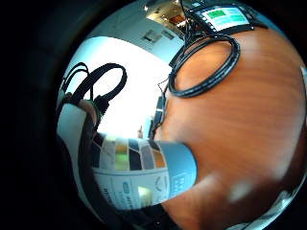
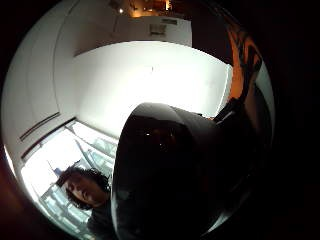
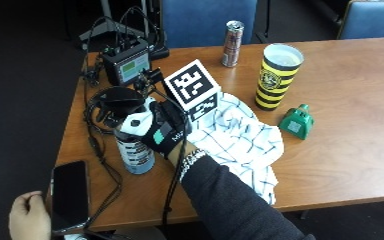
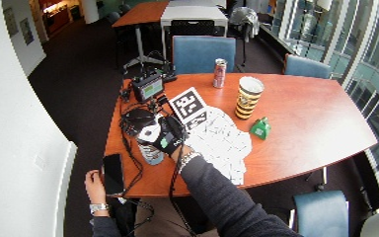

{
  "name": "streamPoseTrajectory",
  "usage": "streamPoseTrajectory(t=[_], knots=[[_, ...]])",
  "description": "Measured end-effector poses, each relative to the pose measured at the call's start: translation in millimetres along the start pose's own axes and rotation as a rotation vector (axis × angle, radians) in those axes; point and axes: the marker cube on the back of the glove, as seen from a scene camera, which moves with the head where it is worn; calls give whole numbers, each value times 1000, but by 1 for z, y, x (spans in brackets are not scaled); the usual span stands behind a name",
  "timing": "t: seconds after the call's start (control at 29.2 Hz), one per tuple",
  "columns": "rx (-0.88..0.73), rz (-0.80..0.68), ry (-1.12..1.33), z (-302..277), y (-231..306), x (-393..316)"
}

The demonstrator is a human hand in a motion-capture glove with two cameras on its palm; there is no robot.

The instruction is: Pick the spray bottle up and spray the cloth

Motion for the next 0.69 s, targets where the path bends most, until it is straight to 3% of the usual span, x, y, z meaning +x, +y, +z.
streamPoseTrajectory(t=[0.69], knots=[[-70, 196, 15, 23, 47, 41]])
